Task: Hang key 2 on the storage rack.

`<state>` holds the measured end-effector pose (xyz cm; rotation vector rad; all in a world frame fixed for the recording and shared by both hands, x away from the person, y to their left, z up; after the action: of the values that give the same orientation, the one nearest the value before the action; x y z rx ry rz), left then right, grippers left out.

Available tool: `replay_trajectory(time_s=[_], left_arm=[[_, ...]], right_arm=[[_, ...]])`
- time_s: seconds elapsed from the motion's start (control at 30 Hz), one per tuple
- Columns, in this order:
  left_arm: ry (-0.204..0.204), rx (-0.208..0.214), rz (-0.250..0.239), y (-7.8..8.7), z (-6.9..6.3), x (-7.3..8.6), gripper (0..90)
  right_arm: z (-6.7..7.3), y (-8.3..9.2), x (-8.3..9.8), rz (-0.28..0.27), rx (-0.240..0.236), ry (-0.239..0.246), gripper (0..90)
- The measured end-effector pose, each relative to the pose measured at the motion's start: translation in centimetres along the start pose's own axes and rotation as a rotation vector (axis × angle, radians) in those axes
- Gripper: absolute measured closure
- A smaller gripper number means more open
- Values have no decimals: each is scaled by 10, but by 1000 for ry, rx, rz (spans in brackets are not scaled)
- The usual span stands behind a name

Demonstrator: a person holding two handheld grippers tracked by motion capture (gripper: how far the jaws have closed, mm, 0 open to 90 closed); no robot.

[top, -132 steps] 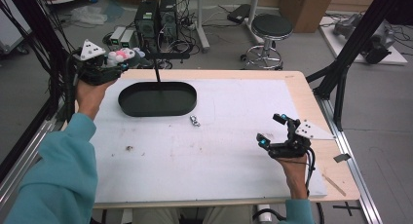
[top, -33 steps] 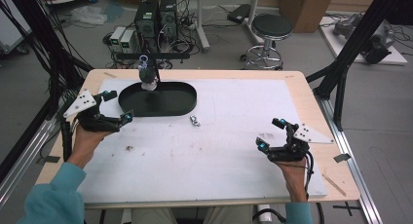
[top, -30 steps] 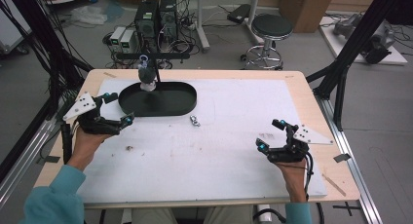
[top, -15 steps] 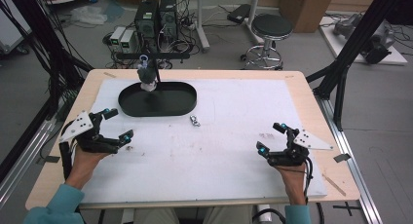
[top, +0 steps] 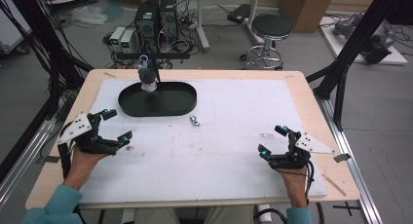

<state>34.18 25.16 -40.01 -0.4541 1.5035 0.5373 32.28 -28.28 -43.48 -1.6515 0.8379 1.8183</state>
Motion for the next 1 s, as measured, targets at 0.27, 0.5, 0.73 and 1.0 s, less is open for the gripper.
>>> replay_trajectory(time_s=[0.27,0.5,0.73,1.0], left_arm=[[-32,32,41,-10,1,-8,17],[-74,93,120,-35,3,-18,17],[-98,155,165,-63,2,-27,17],[-144,202,209,-89,0,-35,17]], right_arm=[[2,0,1,-14,-5,6,6],[3,1,3,-19,-8,12,6],[3,2,5,-24,-14,6,6],[1,3,8,-42,-12,8,6]])
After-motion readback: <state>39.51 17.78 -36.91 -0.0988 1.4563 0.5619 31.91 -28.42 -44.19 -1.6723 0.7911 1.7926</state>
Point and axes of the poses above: each handheld gripper's, and its own axes: y roughly backward along the jaws, x roughly out of its underside, z roughly to its left, the point moved 4 cm from there along -y, roughly forward along the jaws, and after that the axes turned 5 degrees about x, right-handed, at the moved point
